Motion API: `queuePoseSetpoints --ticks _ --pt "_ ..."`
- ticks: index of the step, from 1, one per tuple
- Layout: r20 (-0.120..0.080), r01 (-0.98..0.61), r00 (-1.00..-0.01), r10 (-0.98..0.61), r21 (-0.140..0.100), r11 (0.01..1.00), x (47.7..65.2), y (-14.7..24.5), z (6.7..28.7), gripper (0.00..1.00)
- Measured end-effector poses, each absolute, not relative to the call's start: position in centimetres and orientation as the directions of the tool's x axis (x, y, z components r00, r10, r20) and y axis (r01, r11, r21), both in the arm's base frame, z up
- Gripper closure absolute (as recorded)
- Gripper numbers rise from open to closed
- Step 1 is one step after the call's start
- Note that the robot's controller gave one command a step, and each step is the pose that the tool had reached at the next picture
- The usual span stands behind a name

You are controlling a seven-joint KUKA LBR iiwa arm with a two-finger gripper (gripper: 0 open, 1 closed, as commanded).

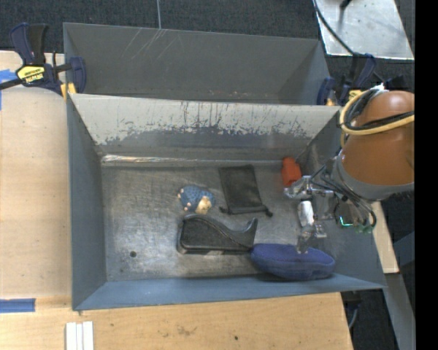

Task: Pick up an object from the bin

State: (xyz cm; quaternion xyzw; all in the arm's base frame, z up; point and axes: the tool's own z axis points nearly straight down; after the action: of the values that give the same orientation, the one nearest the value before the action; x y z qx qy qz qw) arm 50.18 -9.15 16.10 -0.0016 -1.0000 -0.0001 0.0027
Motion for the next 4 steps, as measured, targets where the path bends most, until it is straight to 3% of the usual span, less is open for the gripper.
queuePoseSetpoints --ticks 1,2,4 --pt "-0.010 -0.267 -0.964 -0.267 -0.004 0.964 58.66 0.94 7.83 0.00" --pt "-0.015 -0.265 -0.964 -0.265 -0.003 0.964 58.78 0.92 8.17 1.00" --pt "-0.011 -0.284 -0.959 -0.284 -0.001 0.959 59.10 0.55 8.17 1.00"
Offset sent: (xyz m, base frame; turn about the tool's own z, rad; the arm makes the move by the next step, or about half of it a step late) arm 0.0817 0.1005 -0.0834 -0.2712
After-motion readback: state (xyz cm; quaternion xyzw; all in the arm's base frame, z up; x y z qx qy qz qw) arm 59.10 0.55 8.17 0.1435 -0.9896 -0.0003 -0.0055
